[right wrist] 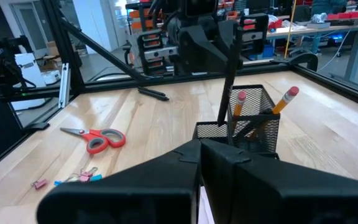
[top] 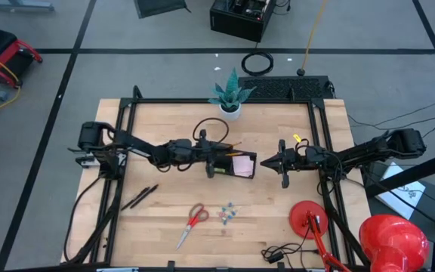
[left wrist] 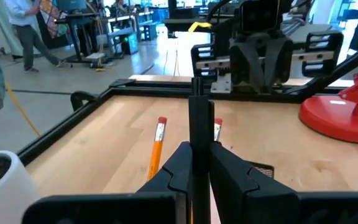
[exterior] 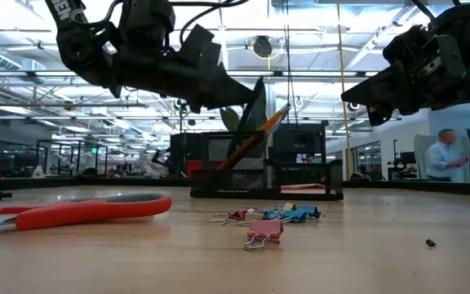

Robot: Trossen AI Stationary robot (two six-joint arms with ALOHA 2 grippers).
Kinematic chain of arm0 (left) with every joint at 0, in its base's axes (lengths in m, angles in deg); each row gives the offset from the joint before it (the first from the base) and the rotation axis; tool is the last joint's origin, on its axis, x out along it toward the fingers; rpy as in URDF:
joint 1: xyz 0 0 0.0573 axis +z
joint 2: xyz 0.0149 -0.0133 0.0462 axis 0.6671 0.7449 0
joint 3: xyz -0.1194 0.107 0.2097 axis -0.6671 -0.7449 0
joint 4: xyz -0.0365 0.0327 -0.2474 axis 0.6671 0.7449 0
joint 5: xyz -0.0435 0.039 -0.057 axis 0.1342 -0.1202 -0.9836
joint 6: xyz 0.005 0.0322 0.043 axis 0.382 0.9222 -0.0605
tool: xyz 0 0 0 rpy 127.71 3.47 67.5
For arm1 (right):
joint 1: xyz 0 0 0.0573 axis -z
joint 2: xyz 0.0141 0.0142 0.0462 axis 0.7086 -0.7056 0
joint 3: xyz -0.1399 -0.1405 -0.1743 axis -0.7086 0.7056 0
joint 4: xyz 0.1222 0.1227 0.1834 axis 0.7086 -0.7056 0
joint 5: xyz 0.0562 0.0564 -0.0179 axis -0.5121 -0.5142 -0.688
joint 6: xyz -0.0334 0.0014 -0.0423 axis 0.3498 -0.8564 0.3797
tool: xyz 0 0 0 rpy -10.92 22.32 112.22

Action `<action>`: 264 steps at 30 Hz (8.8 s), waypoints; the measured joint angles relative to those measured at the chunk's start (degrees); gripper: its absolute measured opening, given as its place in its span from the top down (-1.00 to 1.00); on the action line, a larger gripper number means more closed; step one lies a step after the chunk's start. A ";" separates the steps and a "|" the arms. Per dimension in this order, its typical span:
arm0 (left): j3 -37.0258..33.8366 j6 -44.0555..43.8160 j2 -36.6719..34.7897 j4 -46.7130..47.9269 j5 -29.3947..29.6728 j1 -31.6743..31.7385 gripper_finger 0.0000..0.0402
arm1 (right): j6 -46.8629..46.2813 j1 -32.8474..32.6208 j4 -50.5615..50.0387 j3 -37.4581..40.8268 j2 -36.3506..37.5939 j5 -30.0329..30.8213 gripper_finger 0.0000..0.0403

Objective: Pick and place office supplies into organizer
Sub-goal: Put the black pen into the desk organizer

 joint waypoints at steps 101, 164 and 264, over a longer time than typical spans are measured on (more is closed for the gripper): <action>0.27 8.11 -30.71 39.84 21.17 -23.15 0.13 | 0.03 -0.01 -0.86 -0.01 0.02 -0.02 0.98; -10.51 -71.78 -21.77 90.79 6.06 -39.67 0.47 | -1.51 -0.01 -0.93 -0.01 0.02 -0.02 0.98; -5.01 -1.93 -4.68 -3.33 3.03 -1.18 0.87 | -1.05 0.01 -0.82 0.00 0.00 0.00 0.98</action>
